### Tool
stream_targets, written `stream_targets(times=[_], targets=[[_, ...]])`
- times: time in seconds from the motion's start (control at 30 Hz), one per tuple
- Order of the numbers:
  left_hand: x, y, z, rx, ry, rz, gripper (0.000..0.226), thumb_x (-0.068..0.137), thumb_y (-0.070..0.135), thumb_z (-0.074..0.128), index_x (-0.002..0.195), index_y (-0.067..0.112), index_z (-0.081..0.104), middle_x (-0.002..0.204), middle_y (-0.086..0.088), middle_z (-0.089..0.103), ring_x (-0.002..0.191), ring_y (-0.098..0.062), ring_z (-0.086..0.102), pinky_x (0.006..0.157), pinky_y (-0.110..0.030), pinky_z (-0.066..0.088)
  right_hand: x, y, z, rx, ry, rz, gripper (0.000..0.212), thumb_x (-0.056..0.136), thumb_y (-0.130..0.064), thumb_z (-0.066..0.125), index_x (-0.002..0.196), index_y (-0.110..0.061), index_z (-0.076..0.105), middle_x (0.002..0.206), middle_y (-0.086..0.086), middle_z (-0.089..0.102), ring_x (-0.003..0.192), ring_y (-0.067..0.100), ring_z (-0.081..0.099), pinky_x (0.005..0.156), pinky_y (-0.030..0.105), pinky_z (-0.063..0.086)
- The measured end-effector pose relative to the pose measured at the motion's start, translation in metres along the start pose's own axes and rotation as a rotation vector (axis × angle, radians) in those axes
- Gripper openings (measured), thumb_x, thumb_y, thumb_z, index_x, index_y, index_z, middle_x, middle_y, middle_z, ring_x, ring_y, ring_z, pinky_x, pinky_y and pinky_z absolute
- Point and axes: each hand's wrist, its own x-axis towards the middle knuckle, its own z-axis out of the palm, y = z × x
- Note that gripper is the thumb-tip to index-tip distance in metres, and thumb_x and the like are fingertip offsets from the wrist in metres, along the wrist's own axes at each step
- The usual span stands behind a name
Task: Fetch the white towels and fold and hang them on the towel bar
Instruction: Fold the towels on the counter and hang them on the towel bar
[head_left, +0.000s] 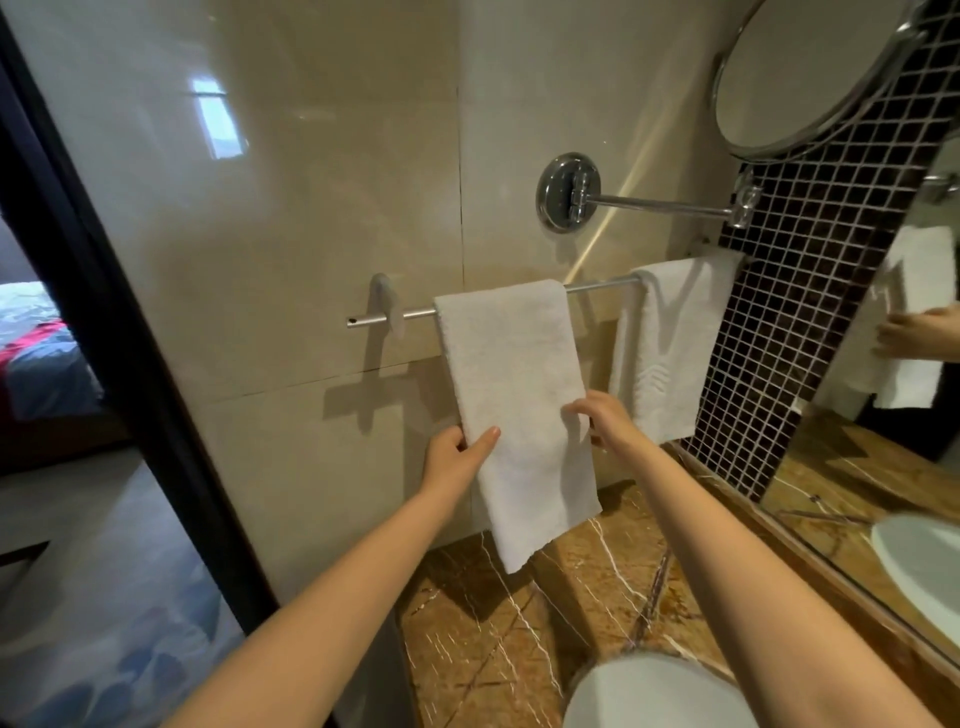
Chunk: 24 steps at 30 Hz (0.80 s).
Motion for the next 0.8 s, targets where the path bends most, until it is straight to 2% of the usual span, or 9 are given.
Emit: stream_targets(times=[0.13,0.23,0.3,0.37,0.5,0.57,0.63,0.73,0.8], targets=[[-0.022,-0.022,0.007,-0.102,0.016,-0.059,0.018,0.088,0.019,0.065,0.104,0.01,0.062,0.1,-0.003,0.067,0.089,-0.015,0.063,0.067,-0.02,0.049,-0.029,0.024,-0.002,0.079,0.0,0.052,0.007,0.092,-0.009,0.054,0.09,-0.003,0.057,0.081,0.003,0.056,0.07,0.013,0.051,0.057,0.025,0.036],[-0.043,-0.039,0.012,-0.136,-0.002,-0.106,0.011,0.087,0.015,0.066,0.097,0.015,0.062,0.096,0.002,0.066,0.089,-0.014,0.062,0.066,-0.017,0.048,-0.038,0.048,-0.005,0.104,-0.013,0.071,0.012,0.093,-0.01,0.056,0.083,-0.009,0.064,0.087,0.003,0.062,0.075,0.014,0.056,0.058,0.024,0.04],[-0.055,-0.049,0.015,-0.127,-0.012,-0.133,0.01,0.087,0.012,0.066,0.093,0.018,0.061,0.091,0.008,0.064,0.087,-0.009,0.06,0.064,-0.014,0.045,-0.042,0.065,-0.008,0.084,-0.005,0.077,0.009,0.092,-0.012,0.058,0.088,-0.011,0.067,0.091,0.003,0.066,0.075,0.015,0.059,0.055,0.02,0.042],[-0.065,-0.059,0.019,-0.127,-0.013,-0.161,0.012,0.086,0.011,0.067,0.089,0.02,0.06,0.09,0.01,0.063,0.085,-0.004,0.058,0.064,-0.014,0.044,-0.046,0.081,-0.01,0.065,-0.012,0.092,0.009,0.091,-0.015,0.061,0.088,-0.012,0.068,0.096,0.006,0.068,0.077,0.017,0.061,0.06,0.022,0.045],[-0.078,-0.072,0.029,-0.126,-0.014,-0.209,0.009,0.085,0.012,0.069,0.085,0.02,0.063,0.095,0.0,0.068,0.091,-0.014,0.063,0.076,-0.025,0.052,-0.057,0.097,-0.012,0.036,-0.021,0.087,0.019,0.093,-0.02,0.06,0.08,-0.009,0.068,0.084,0.006,0.068,0.07,0.015,0.061,0.06,0.023,0.045],[-0.082,-0.074,0.033,-0.102,-0.018,-0.223,0.003,0.085,0.014,0.069,0.084,0.015,0.066,0.092,-0.004,0.07,0.089,-0.019,0.065,0.074,-0.026,0.053,-0.061,0.097,-0.011,0.028,-0.008,0.072,0.019,0.092,-0.021,0.062,0.081,-0.008,0.07,0.08,0.005,0.07,0.067,0.014,0.062,0.057,0.02,0.046],[-0.084,-0.075,0.035,-0.06,-0.012,-0.213,0.007,0.084,0.016,0.069,0.081,0.011,0.068,0.086,-0.006,0.071,0.084,-0.02,0.065,0.068,-0.025,0.051,-0.063,0.097,-0.009,0.022,0.0,0.063,0.02,0.091,-0.021,0.064,0.078,-0.008,0.07,0.073,0.0,0.069,0.063,0.01,0.062,0.052,0.015,0.045],[-0.087,-0.076,0.035,-0.029,0.014,-0.212,0.011,0.084,0.019,0.07,0.083,0.008,0.07,0.086,-0.007,0.072,0.084,-0.02,0.065,0.071,-0.026,0.052,-0.064,0.101,-0.008,0.011,0.013,0.042,0.027,0.088,-0.026,0.068,0.071,-0.005,0.065,0.069,0.008,0.062,0.063,0.019,0.056,0.057,0.026,0.041],[-0.089,-0.077,0.032,-0.01,0.046,-0.214,0.013,0.083,0.019,0.072,0.083,0.006,0.071,0.085,-0.007,0.072,0.083,-0.02,0.066,0.071,-0.027,0.052,-0.065,0.107,-0.009,0.014,0.015,0.028,0.03,0.085,-0.032,0.069,0.073,-0.005,0.063,0.071,0.014,0.056,0.065,0.022,0.052,0.062,0.032,0.037]])
